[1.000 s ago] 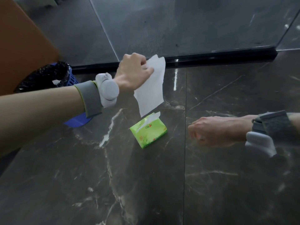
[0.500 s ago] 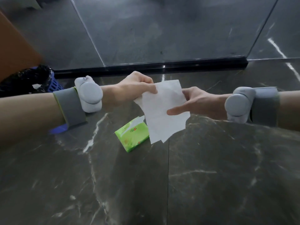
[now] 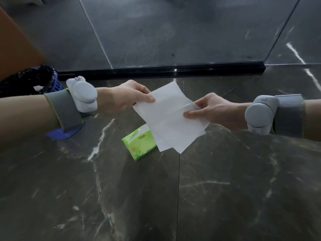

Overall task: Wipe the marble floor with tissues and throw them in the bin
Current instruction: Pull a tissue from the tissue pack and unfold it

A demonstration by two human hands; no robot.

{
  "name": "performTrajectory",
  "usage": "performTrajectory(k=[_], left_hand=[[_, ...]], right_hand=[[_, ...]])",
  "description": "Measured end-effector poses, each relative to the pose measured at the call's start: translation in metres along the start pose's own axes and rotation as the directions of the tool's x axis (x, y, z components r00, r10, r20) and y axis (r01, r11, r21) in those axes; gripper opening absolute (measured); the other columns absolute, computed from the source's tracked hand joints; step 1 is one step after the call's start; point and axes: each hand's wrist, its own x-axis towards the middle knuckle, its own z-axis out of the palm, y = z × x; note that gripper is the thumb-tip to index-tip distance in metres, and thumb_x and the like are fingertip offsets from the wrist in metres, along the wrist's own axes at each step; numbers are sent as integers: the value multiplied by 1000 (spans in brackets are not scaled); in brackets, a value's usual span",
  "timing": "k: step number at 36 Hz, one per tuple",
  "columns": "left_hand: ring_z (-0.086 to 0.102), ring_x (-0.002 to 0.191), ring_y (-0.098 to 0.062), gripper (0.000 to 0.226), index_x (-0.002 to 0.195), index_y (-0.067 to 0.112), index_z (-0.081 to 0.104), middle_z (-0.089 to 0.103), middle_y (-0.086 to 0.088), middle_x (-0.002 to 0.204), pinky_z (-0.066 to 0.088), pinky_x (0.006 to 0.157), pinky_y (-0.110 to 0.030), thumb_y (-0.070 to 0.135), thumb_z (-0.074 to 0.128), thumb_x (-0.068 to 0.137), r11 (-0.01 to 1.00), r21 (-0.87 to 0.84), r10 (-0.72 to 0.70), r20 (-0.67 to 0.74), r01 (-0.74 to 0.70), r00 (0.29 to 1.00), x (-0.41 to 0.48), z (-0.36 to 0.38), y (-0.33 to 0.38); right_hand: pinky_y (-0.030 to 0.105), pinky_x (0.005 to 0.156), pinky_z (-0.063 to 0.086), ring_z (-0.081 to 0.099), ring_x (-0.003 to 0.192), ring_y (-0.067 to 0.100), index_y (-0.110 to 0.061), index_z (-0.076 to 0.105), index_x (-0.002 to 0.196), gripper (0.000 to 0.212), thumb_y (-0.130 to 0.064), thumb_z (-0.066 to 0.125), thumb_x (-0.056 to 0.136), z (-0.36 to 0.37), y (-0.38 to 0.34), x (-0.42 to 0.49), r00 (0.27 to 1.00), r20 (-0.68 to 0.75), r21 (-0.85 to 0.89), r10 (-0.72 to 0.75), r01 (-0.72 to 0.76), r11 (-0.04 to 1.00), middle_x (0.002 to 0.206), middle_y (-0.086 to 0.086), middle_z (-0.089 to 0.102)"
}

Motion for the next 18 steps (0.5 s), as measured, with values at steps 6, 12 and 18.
performTrajectory(k=[6,12,18], left_hand=[[71,85,-19,17,106,9,77,78,-14,104,55,82,-29,12,78,89,1000,12,19,4,-19,1000,3,-3,-3],[74,85,-19,16,103,7,76,78,-10,96,59,79,-28,15,78,90,997,-80,21,23,-19,1000,8,1,-6],[73,84,-20,22,108,1,74,76,-11,94,59,76,-28,13,76,89,988,-132,76,-28,-79,997,11,1,-3]], right_hand=[[38,82,63,77,88,23,-15,76,107,23,-23,81,87,-2,6,3,999,-49,-13,-9,8,1000,99,4,80],[27,60,57,76,77,17,-33,53,123,53,-20,85,83,2,12,2,996,-74,-73,-48,42,996,92,1,76],[32,60,62,77,74,20,-27,56,123,57,-12,88,79,4,12,2,997,-53,-60,-56,53,997,89,3,78]])
